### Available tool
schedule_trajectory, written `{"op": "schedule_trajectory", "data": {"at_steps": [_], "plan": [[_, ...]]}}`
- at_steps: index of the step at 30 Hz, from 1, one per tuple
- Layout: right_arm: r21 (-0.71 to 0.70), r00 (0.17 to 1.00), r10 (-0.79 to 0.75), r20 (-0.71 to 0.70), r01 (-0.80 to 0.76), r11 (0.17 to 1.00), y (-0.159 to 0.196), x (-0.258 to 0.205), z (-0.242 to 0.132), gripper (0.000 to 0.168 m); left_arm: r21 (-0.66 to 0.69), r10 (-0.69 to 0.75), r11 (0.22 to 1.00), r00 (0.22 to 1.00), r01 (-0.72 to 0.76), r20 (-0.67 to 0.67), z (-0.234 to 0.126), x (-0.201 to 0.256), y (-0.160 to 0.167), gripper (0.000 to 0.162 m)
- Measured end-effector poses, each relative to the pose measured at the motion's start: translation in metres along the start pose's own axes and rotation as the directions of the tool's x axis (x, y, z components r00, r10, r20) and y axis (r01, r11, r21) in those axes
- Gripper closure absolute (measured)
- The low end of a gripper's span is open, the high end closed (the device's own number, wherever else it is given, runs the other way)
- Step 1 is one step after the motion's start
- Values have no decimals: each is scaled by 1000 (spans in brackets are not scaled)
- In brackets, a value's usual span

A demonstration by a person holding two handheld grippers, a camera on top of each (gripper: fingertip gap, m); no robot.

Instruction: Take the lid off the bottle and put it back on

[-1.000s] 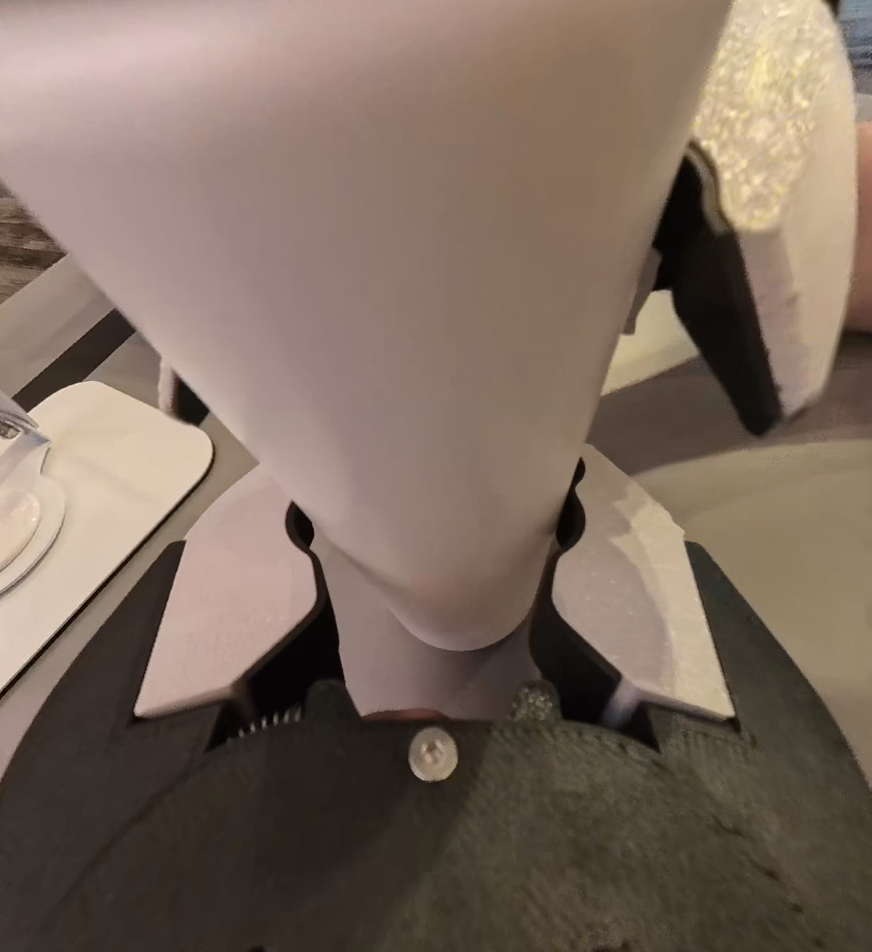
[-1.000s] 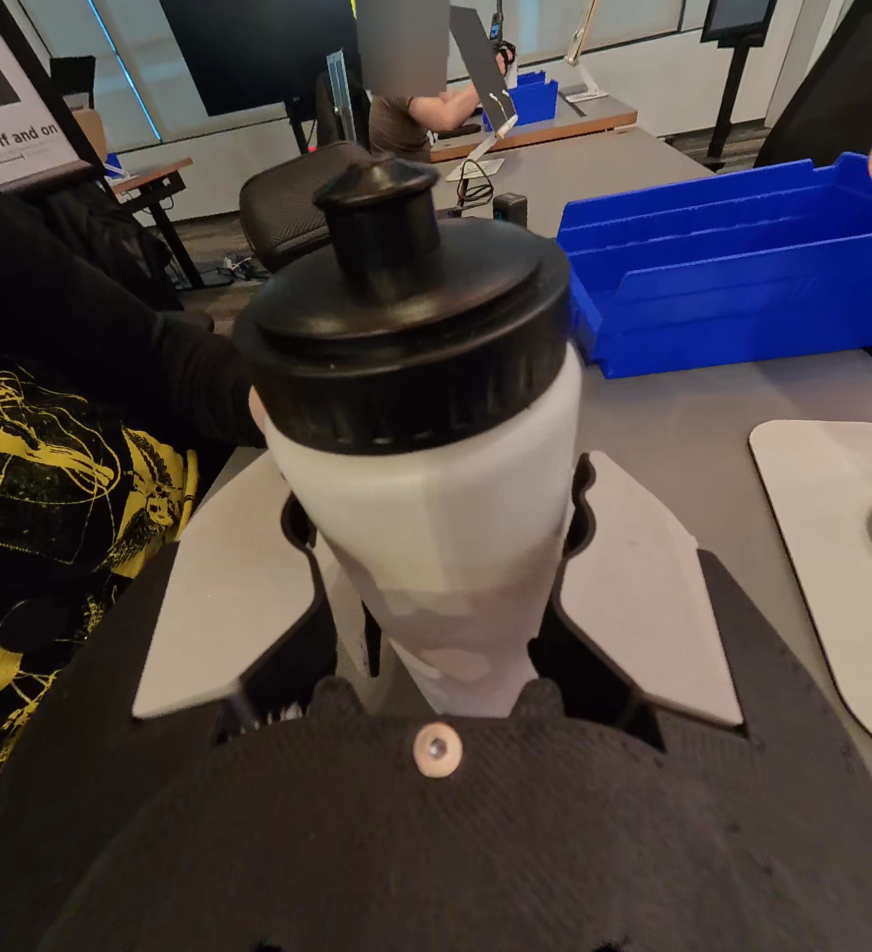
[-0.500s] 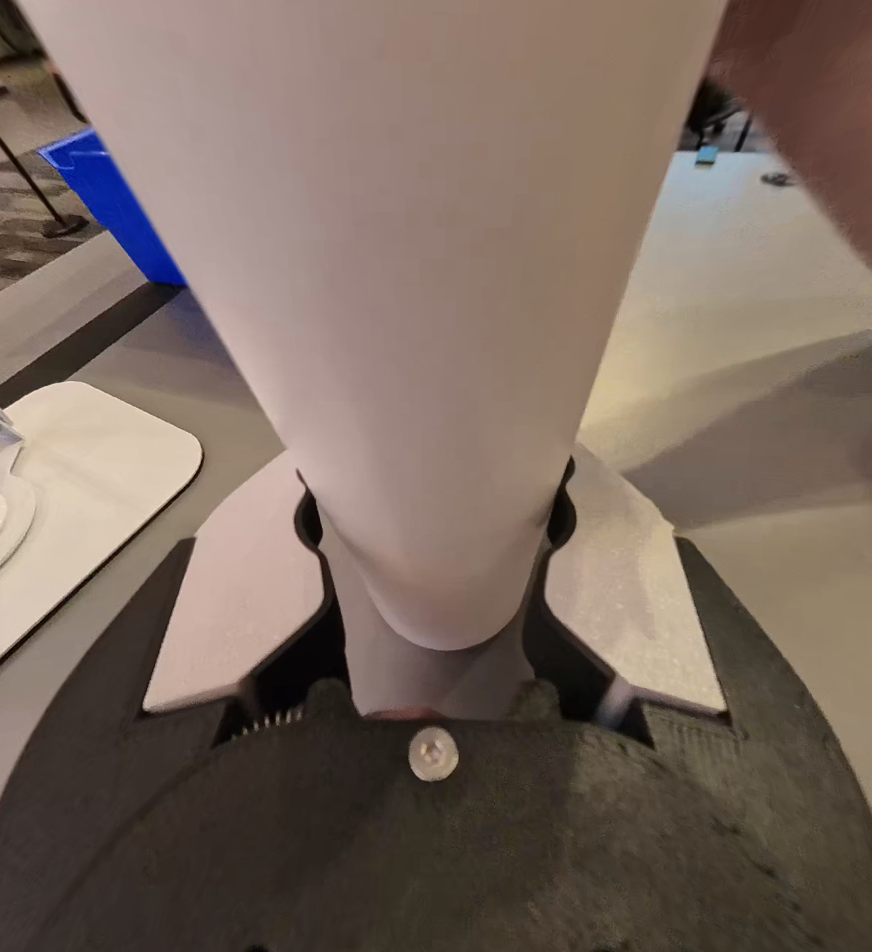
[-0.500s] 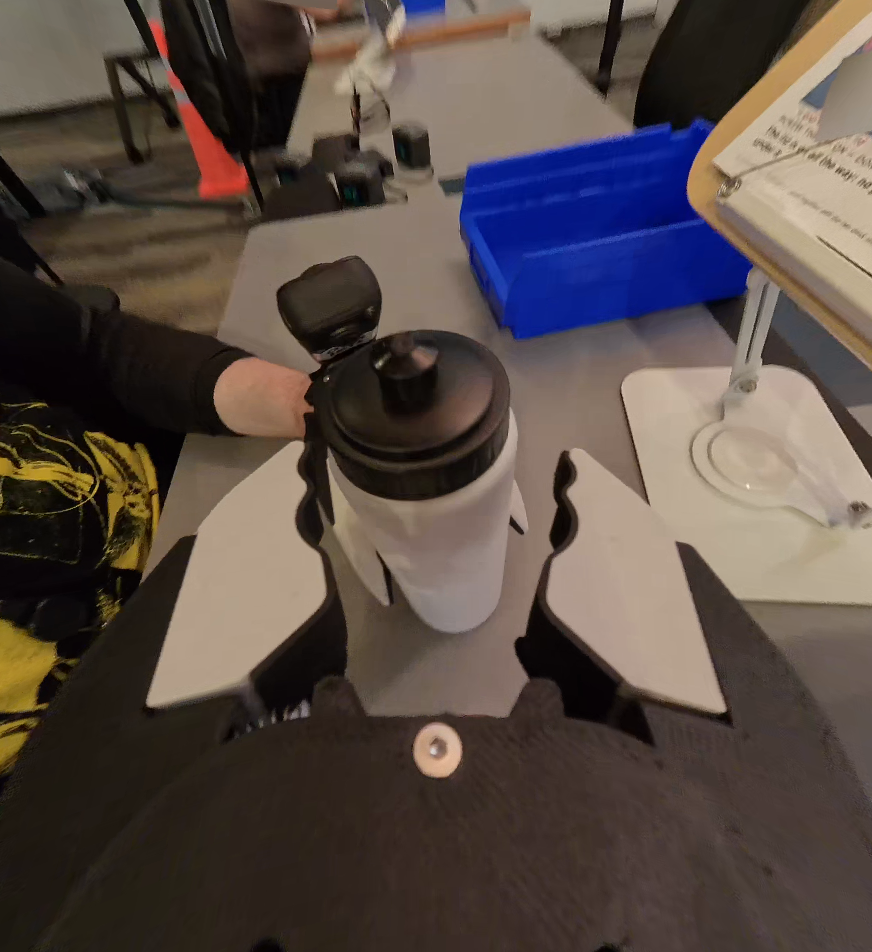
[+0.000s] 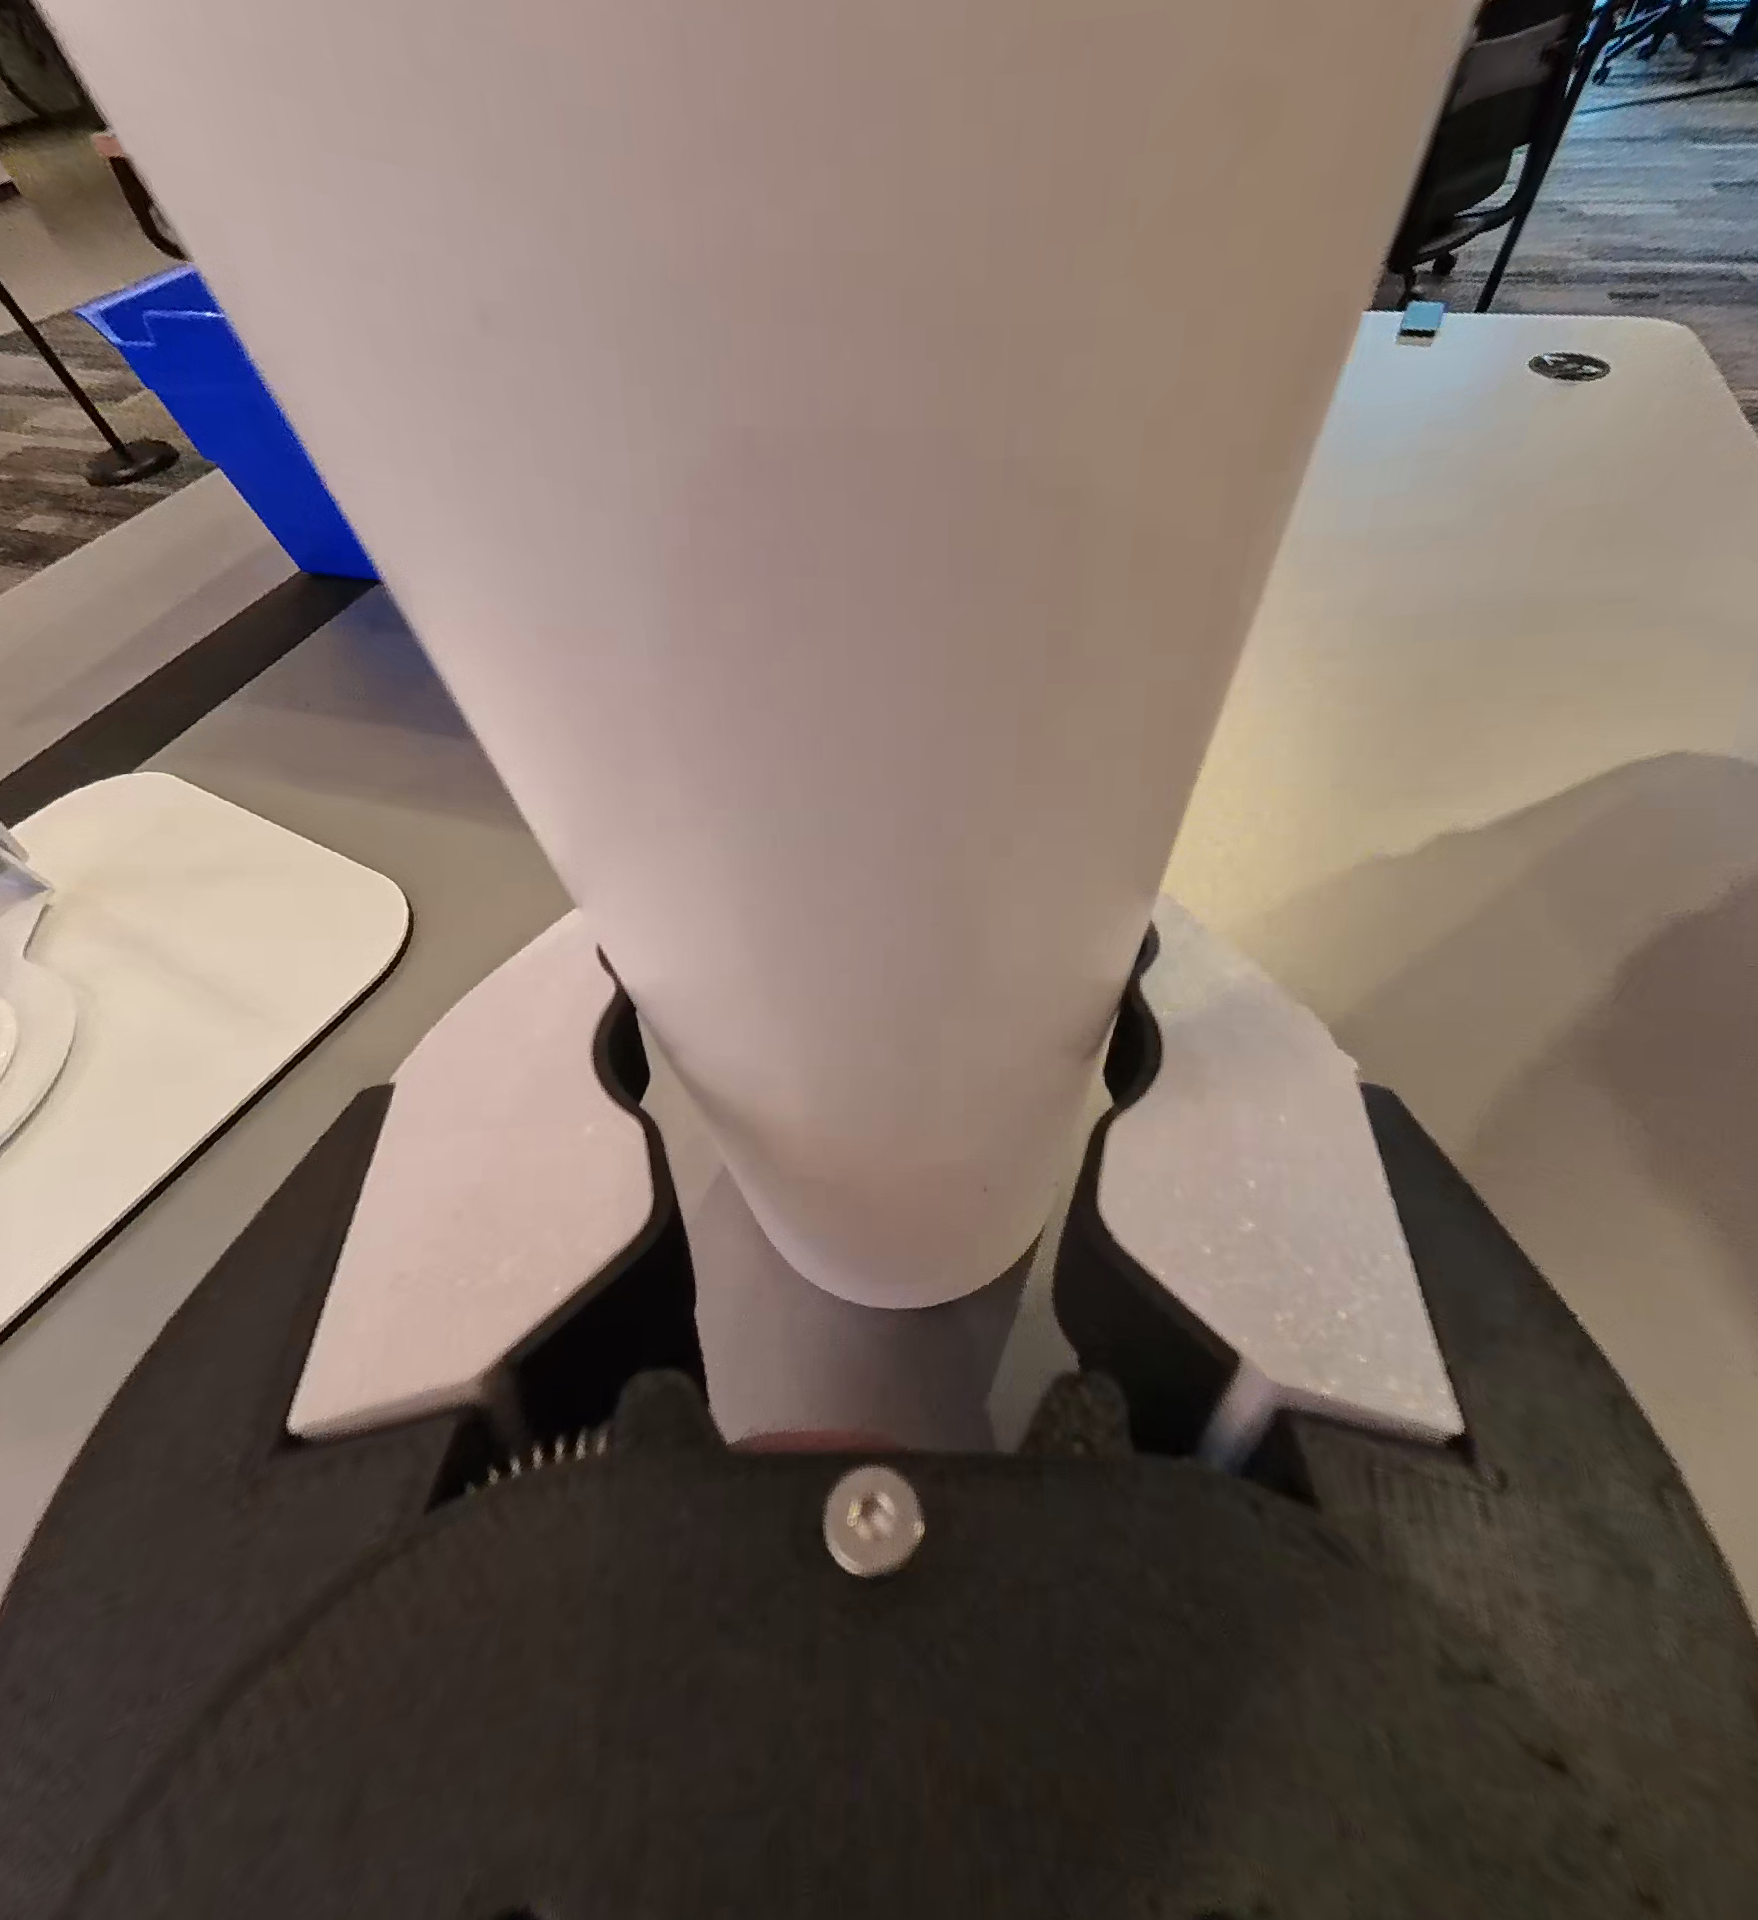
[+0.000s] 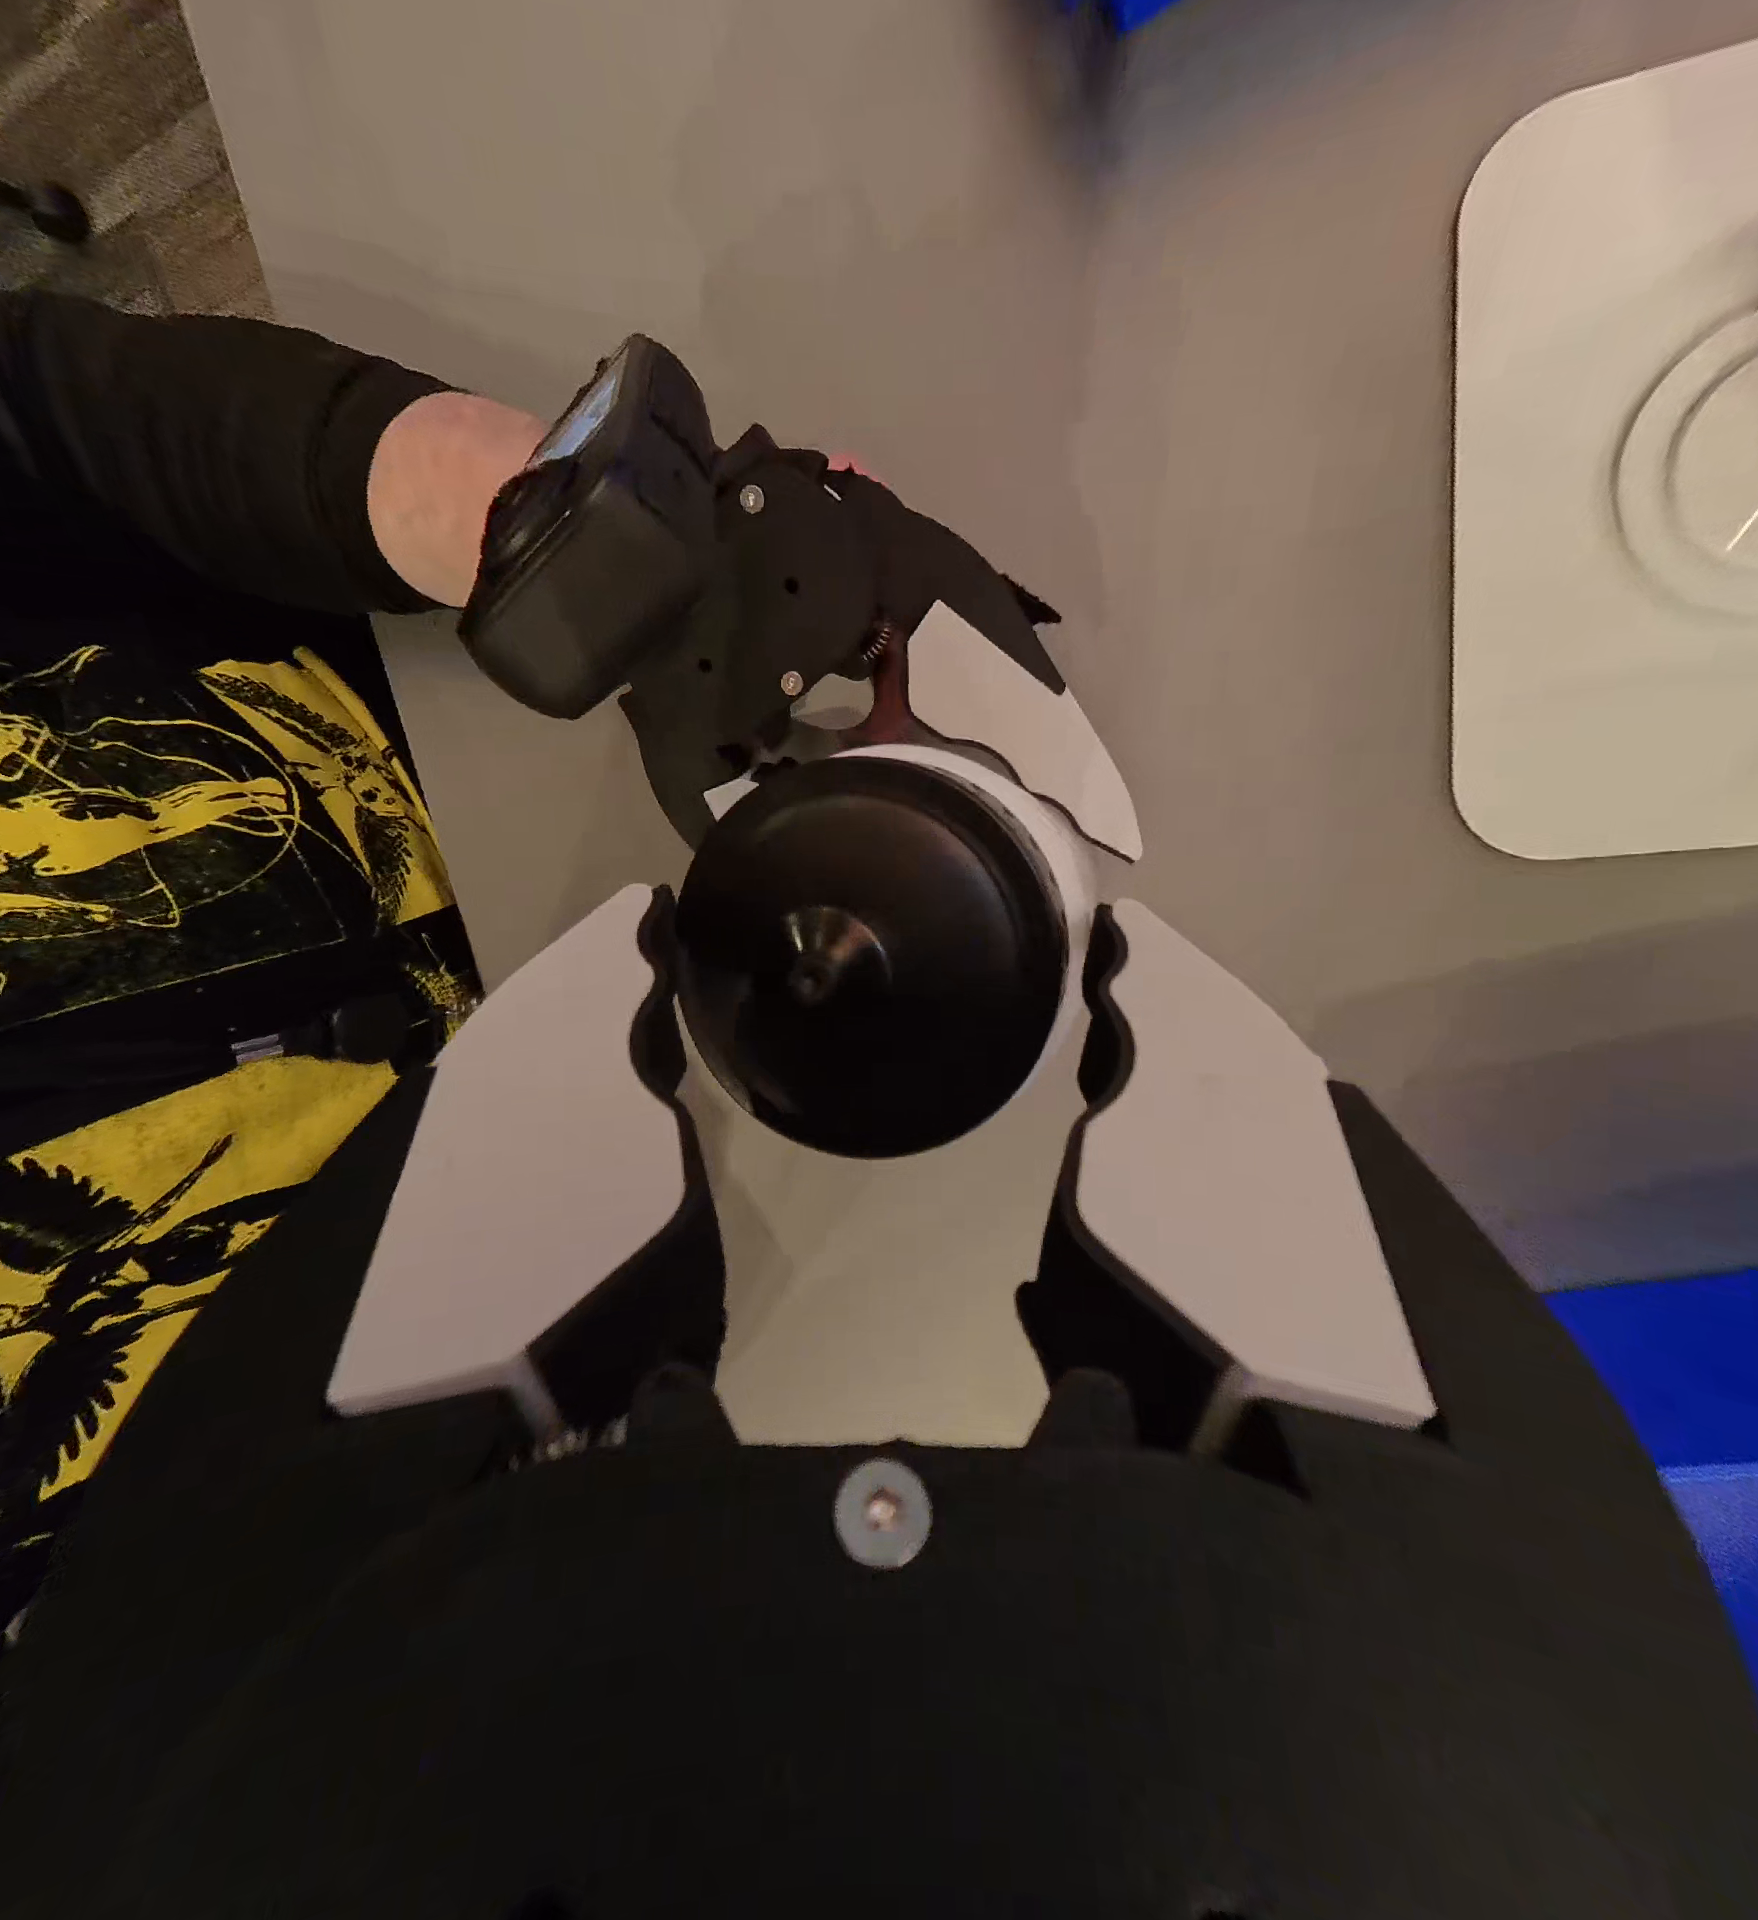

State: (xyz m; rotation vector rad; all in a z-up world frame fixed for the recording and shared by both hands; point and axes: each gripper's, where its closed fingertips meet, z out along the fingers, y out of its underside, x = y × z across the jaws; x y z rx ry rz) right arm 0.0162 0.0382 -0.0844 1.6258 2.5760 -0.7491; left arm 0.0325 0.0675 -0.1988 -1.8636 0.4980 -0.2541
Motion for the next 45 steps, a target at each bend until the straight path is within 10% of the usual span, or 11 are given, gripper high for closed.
{"op": "schedule_trajectory", "data": {"at_steps": [45], "plan": [[-227,995,-78,-69,61,972,8,3,1,93,32,-56,998,998,55,12,1,-7,-31,63]]}}
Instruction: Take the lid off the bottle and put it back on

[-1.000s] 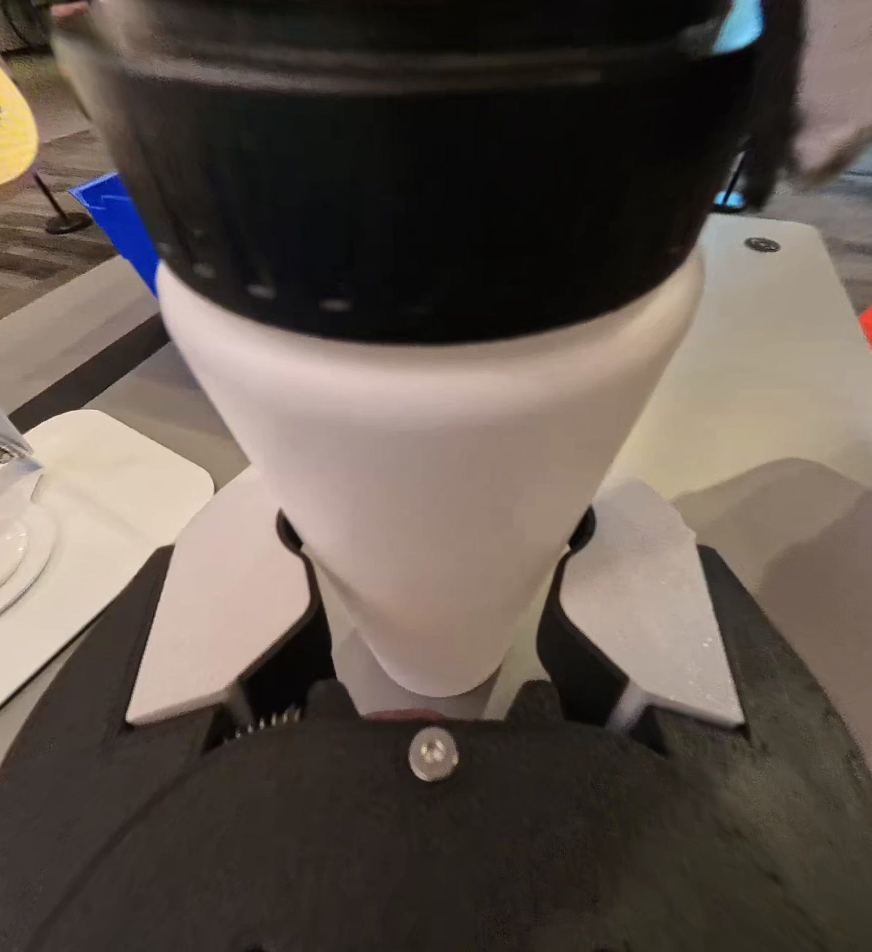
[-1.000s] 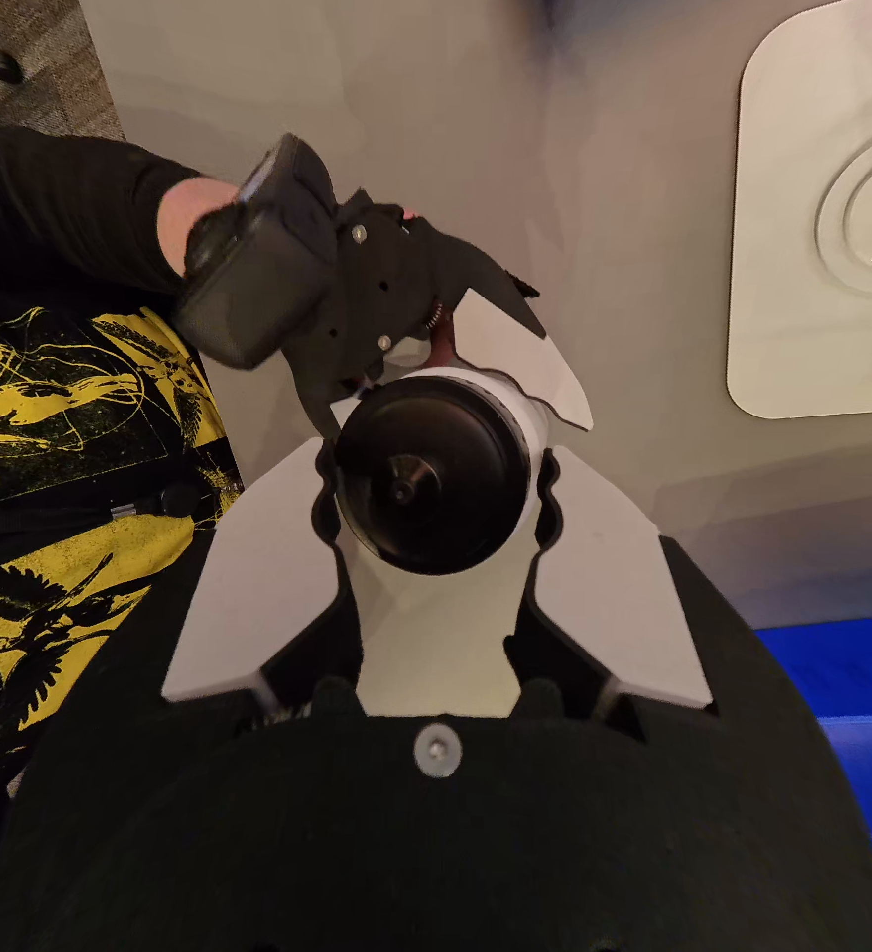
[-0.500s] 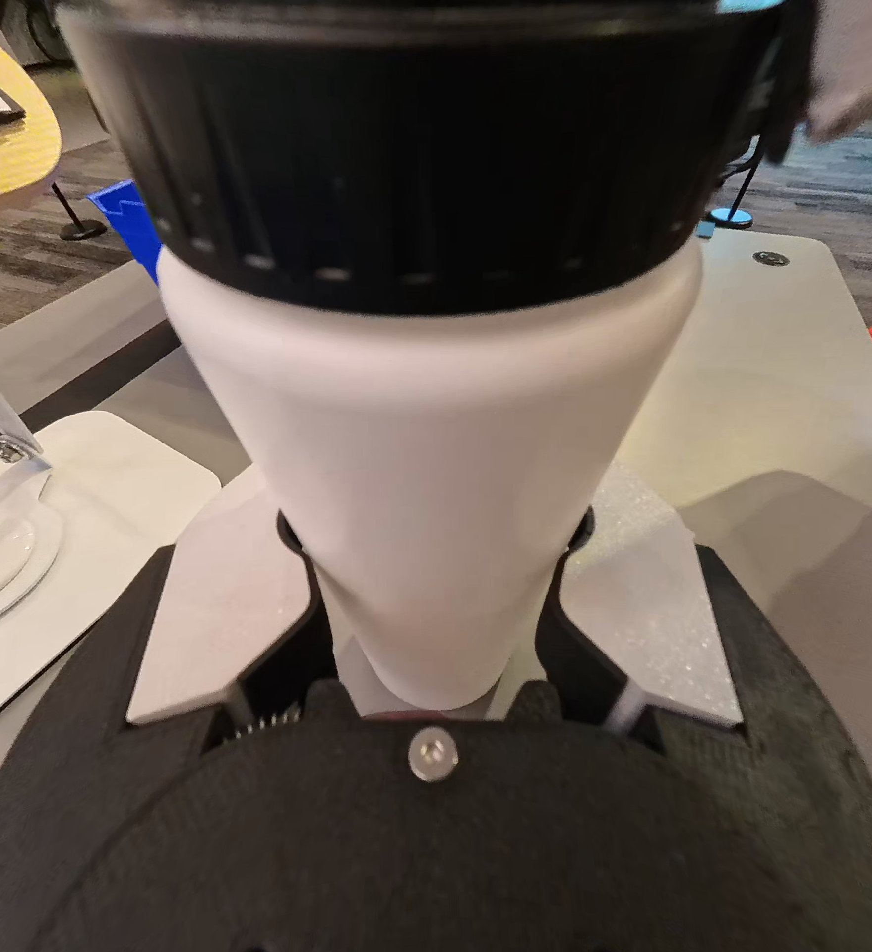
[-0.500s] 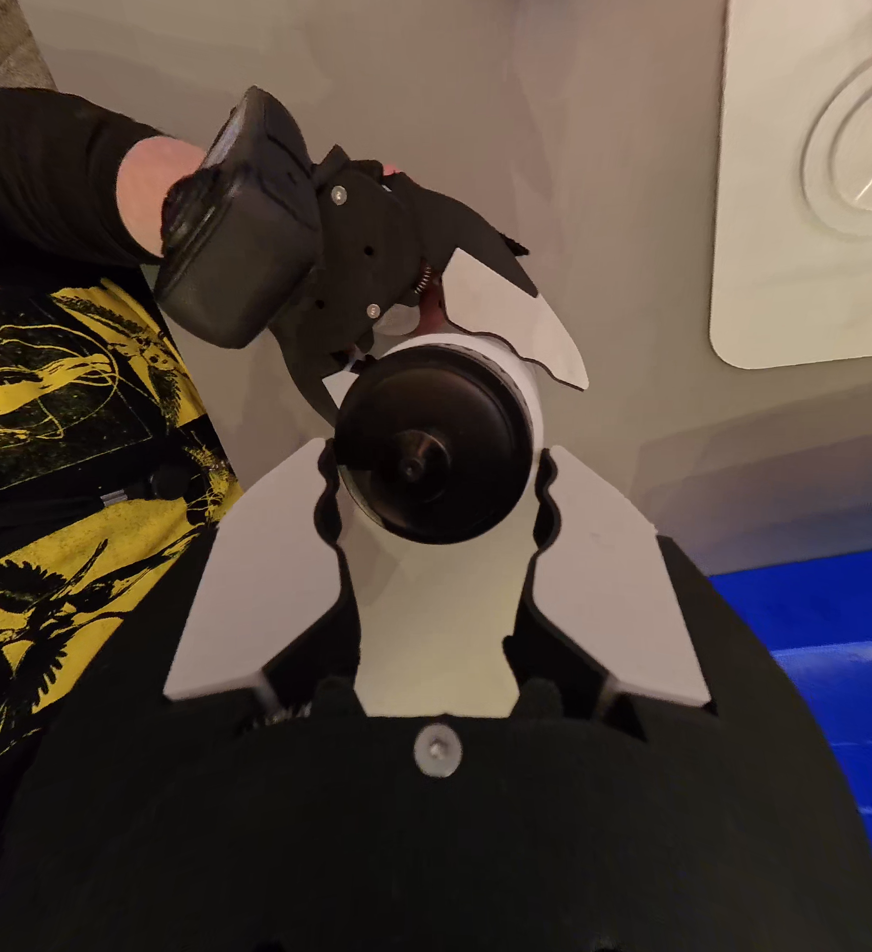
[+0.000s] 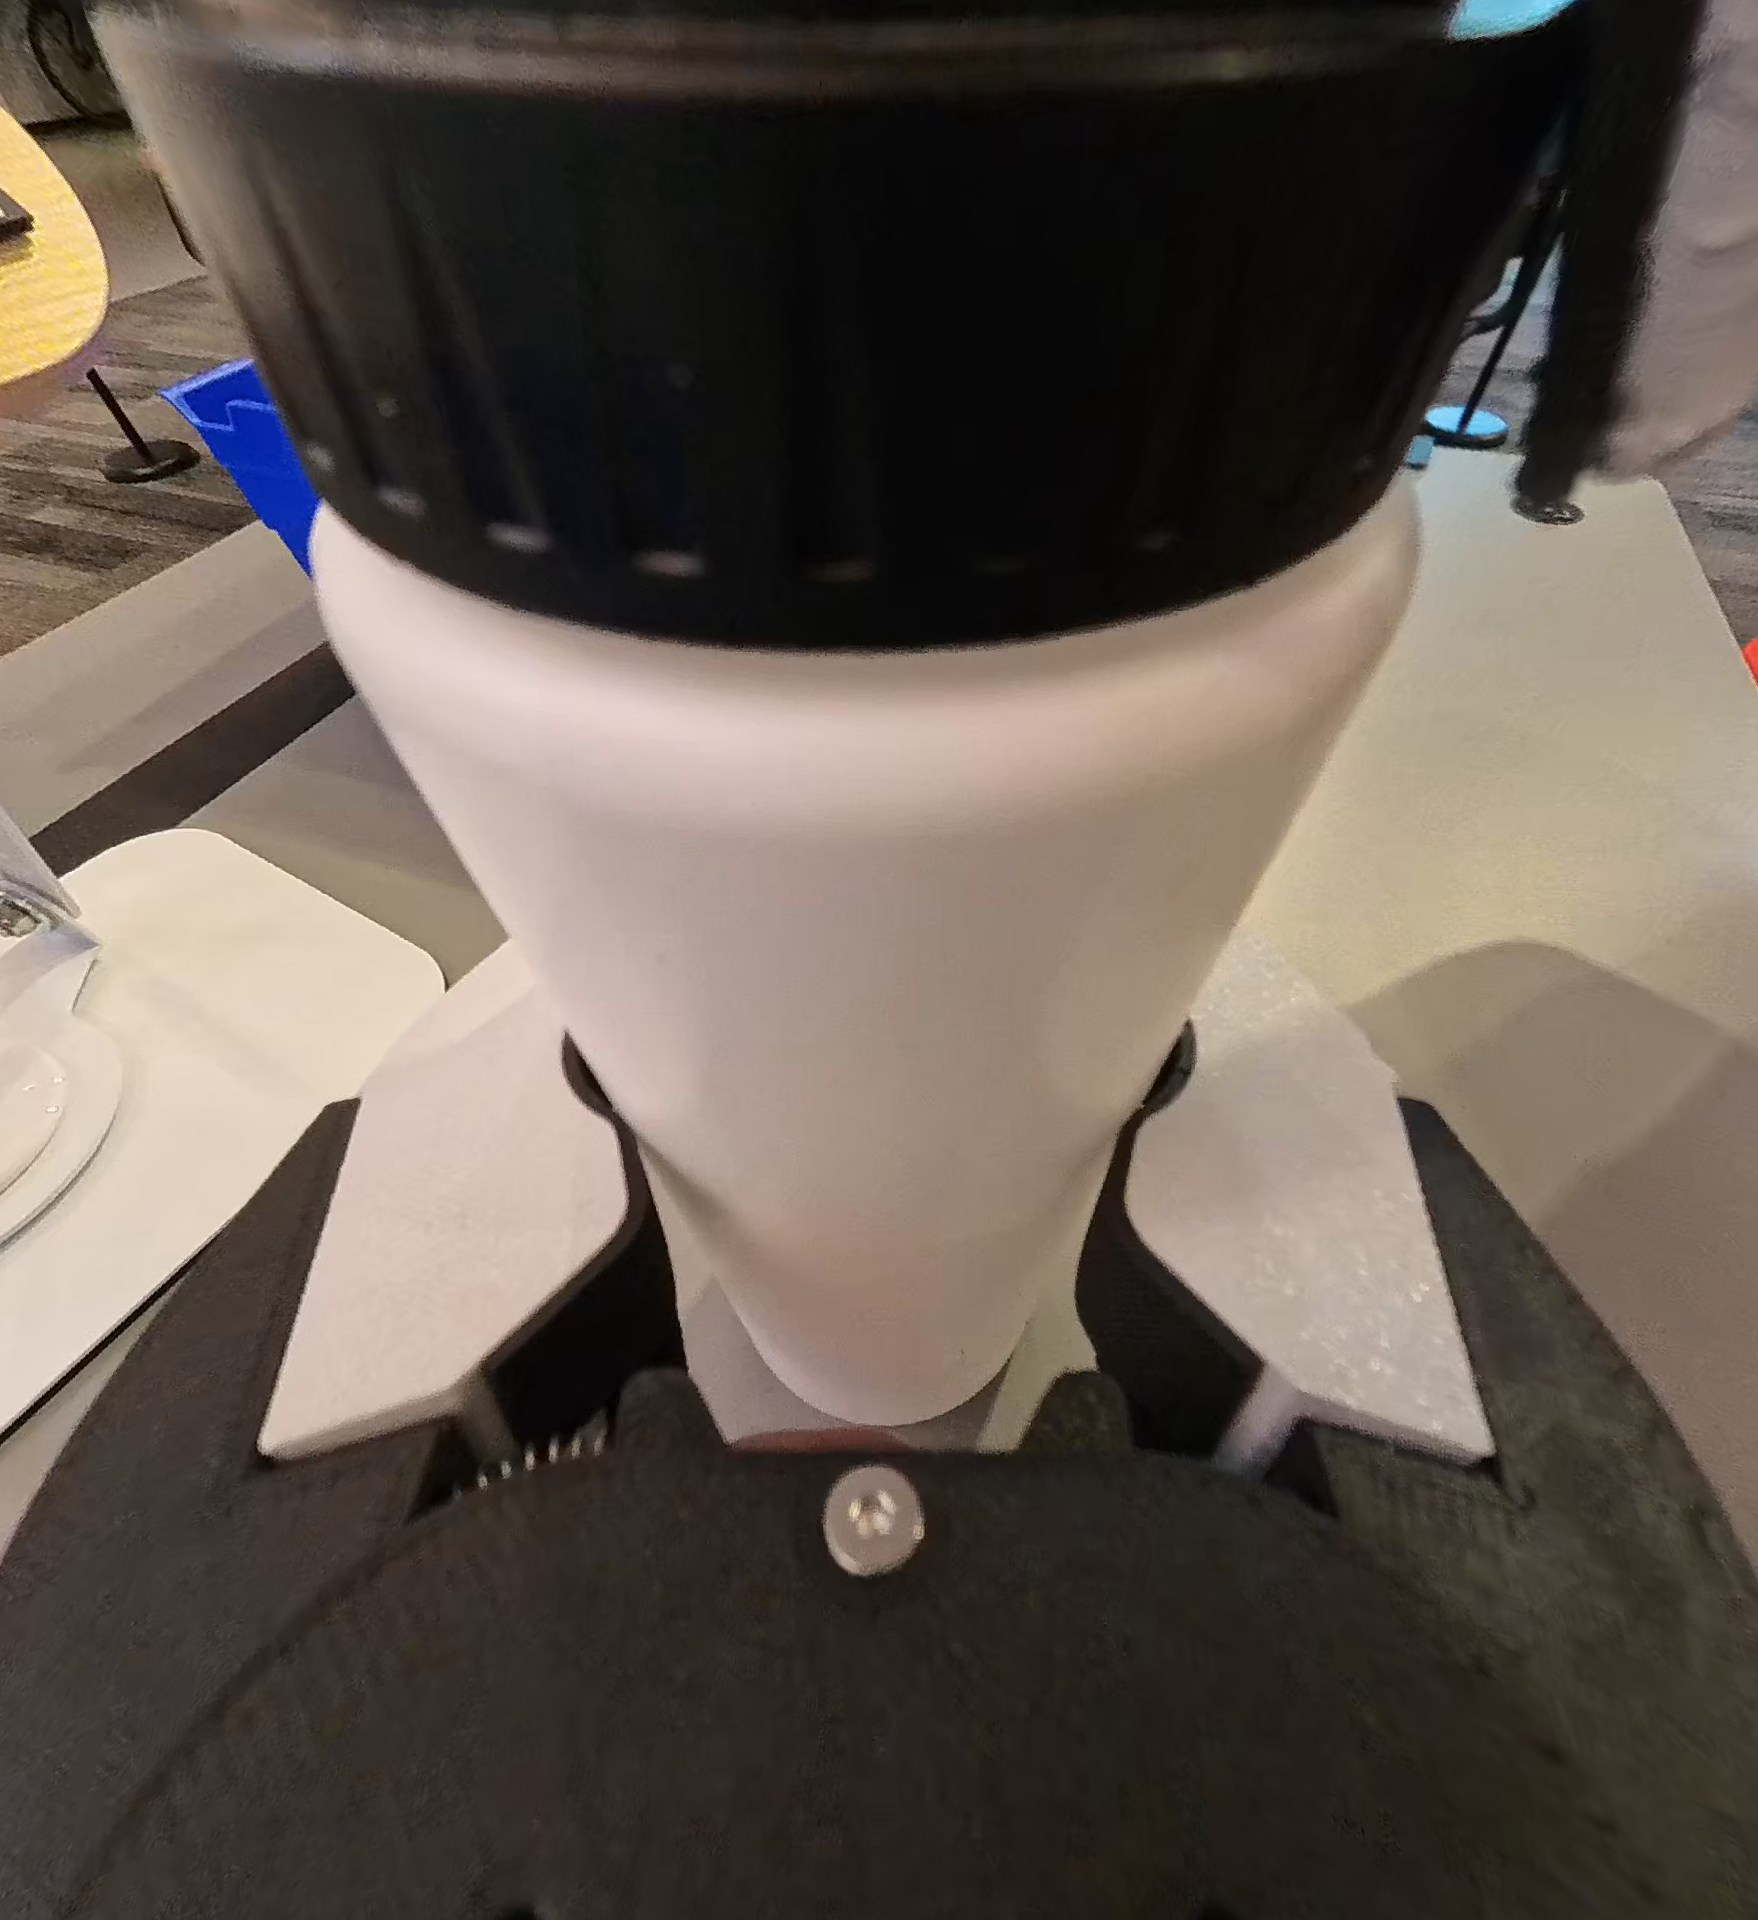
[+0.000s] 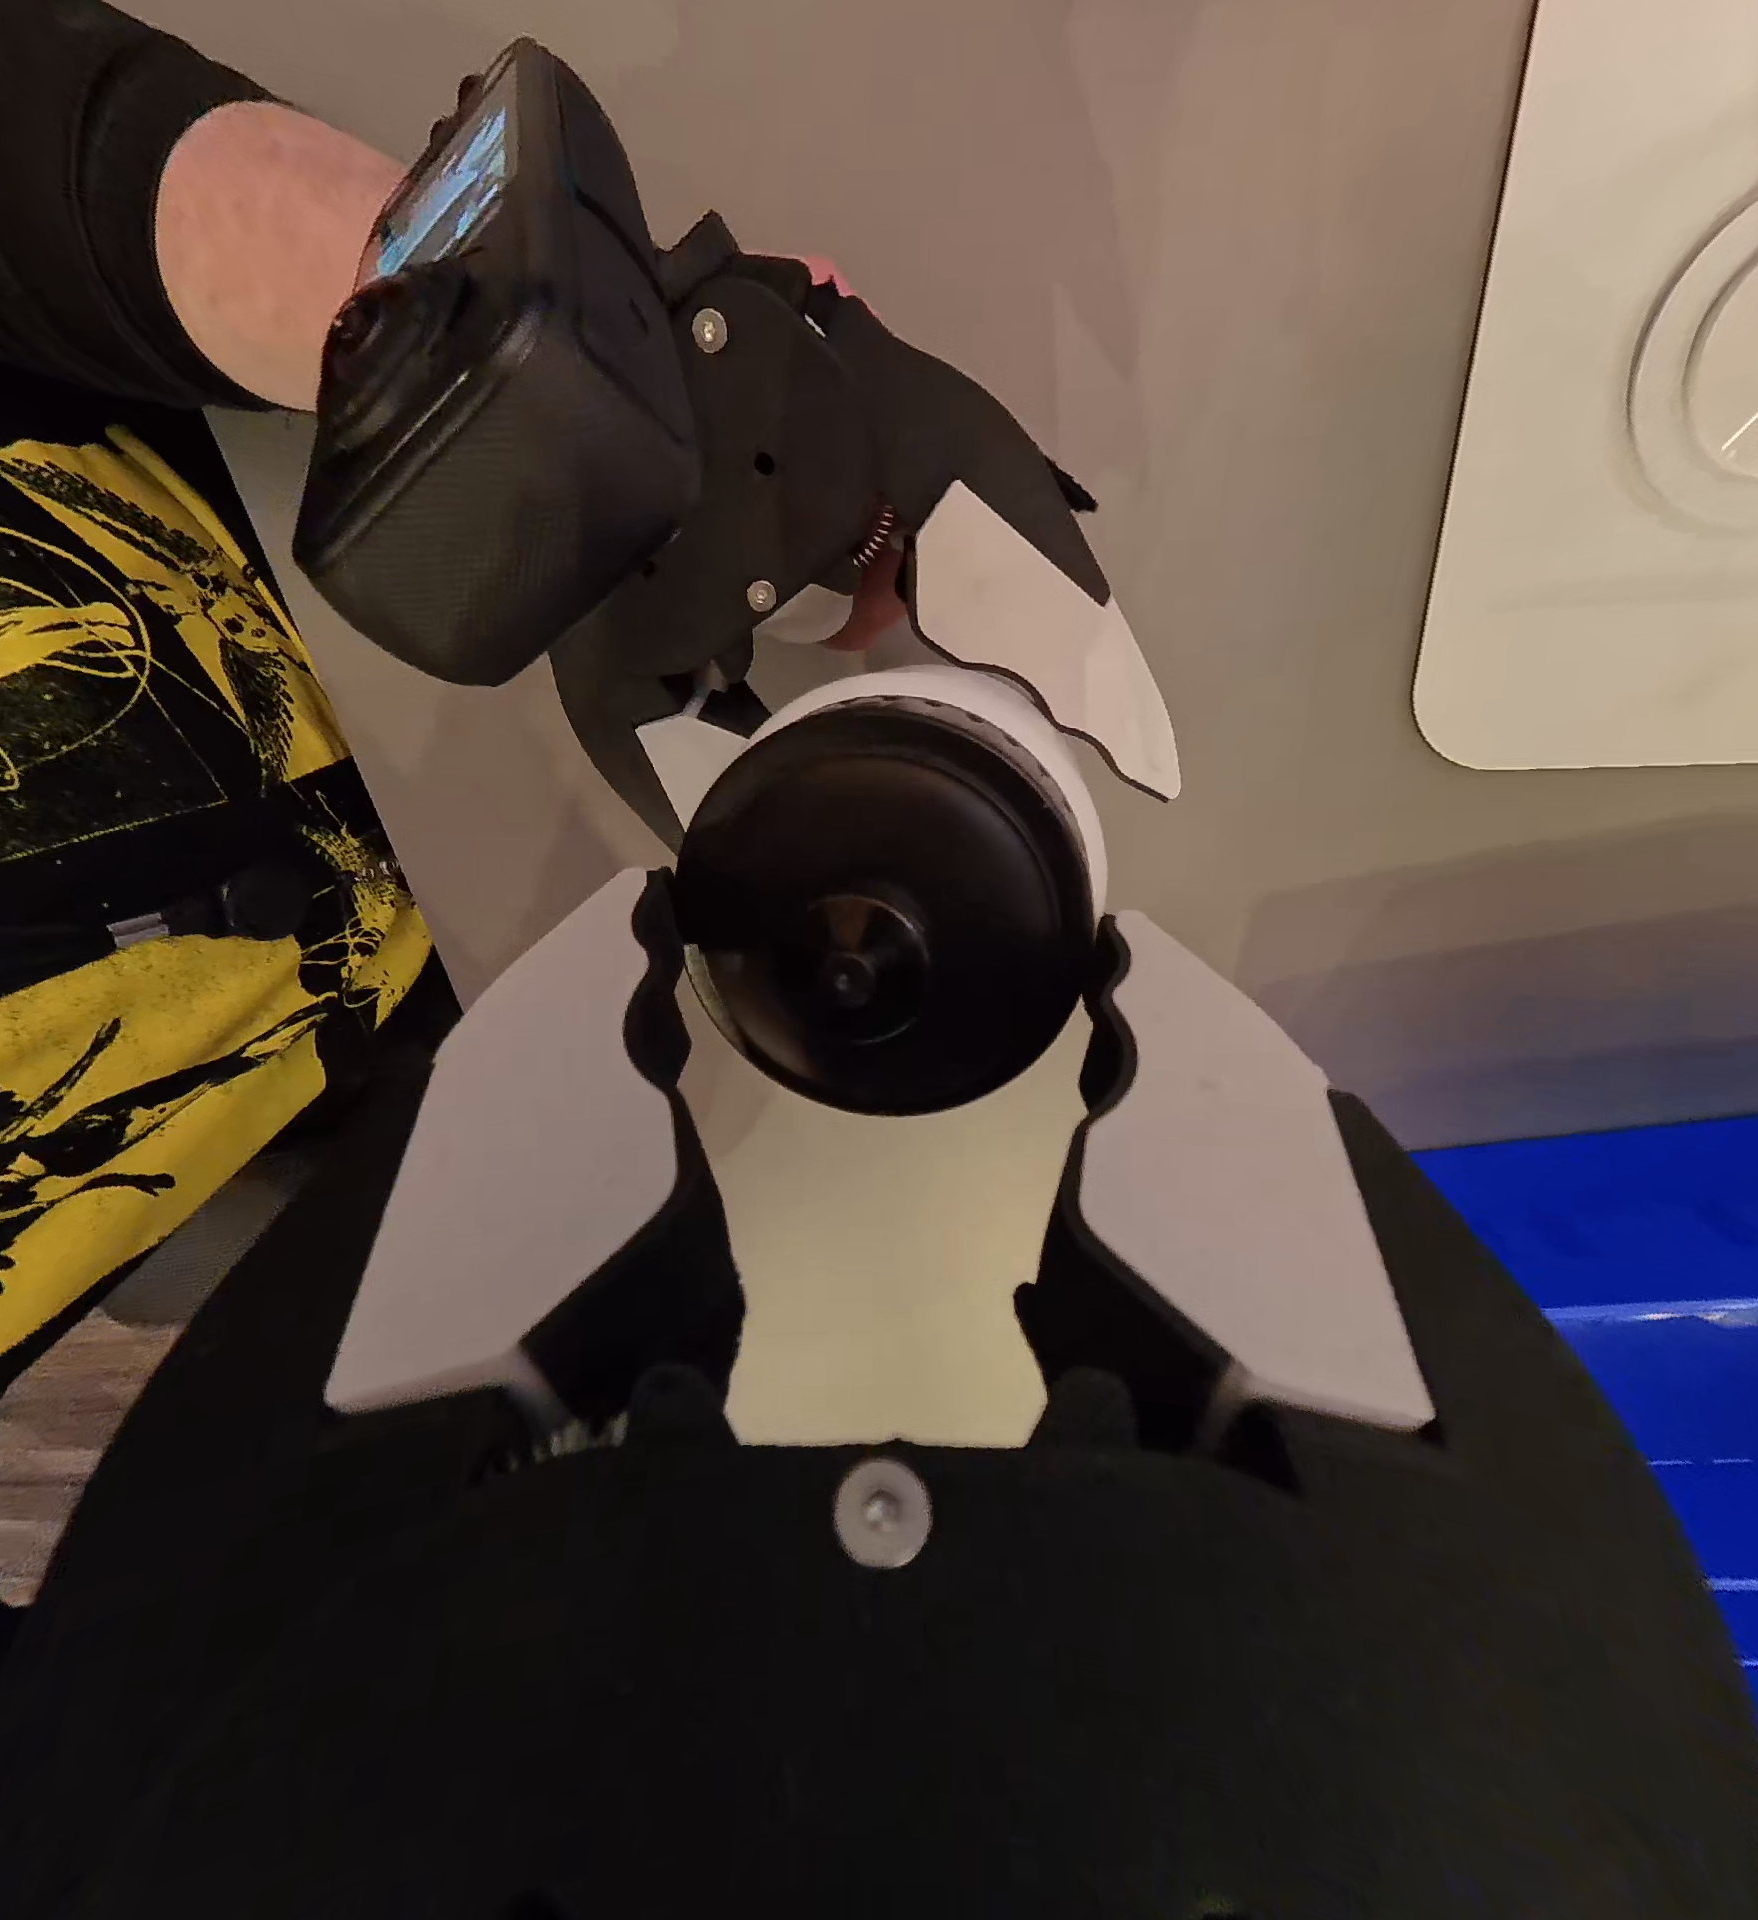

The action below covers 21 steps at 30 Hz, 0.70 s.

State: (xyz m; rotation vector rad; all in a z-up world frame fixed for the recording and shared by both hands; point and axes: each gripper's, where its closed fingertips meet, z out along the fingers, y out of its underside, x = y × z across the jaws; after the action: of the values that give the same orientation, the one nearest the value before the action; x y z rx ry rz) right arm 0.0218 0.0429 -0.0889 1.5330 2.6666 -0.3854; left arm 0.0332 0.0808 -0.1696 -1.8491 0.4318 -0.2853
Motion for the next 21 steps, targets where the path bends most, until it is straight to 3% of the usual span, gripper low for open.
{"op": "schedule_trajectory", "data": {"at_steps": [21], "plan": [[-43,942,-332,45,334,942,-10,-4,3,94,-1,13,1000,1000,-13,-24,-1,2,1,64]]}}
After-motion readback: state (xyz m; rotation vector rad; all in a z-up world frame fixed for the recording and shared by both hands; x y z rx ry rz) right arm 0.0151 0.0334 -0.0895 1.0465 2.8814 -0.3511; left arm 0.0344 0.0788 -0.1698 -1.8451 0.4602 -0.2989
